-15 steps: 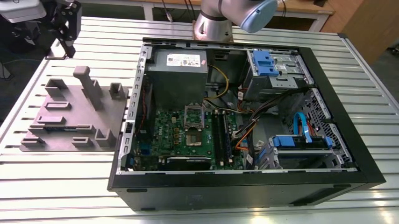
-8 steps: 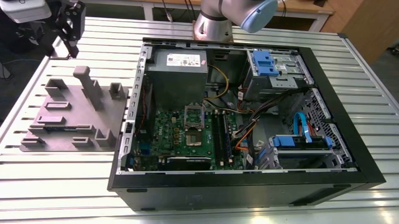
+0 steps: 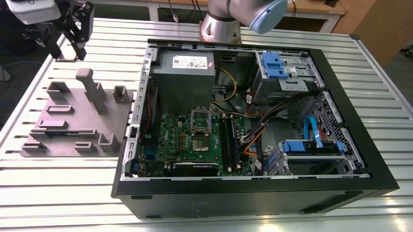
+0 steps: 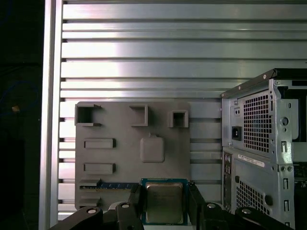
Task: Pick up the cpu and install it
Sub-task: 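Pick up the cpu and move it towards the insertion slot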
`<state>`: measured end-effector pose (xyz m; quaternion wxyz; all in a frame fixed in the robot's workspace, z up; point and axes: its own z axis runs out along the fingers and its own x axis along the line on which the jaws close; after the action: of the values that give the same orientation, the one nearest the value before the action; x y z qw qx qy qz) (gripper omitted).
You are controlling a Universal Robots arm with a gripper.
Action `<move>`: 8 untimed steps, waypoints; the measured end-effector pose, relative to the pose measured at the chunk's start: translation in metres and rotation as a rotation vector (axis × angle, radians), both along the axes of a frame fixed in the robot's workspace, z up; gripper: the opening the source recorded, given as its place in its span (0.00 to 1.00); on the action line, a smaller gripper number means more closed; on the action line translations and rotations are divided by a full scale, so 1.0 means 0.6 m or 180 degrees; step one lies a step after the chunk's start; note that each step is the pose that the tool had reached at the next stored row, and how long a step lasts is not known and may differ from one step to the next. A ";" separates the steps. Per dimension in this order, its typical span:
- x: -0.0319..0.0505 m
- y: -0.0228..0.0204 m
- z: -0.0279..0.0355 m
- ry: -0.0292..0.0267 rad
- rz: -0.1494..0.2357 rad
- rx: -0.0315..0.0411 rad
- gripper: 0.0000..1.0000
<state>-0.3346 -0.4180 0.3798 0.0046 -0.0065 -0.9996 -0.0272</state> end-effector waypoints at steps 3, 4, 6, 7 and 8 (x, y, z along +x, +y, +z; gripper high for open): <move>0.004 0.0000 0.000 0.0000 0.0000 0.0000 0.47; 0.004 0.0000 0.000 0.0000 0.0000 0.0000 0.47; 0.004 0.0000 0.000 0.0000 0.0000 0.0000 0.47; 0.004 0.0000 0.000 0.0000 0.0000 0.0000 0.47; 0.004 0.0000 0.000 0.0000 0.0000 0.0000 0.47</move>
<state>-0.3322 -0.4180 0.3798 0.0046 -0.0065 -0.9996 -0.0272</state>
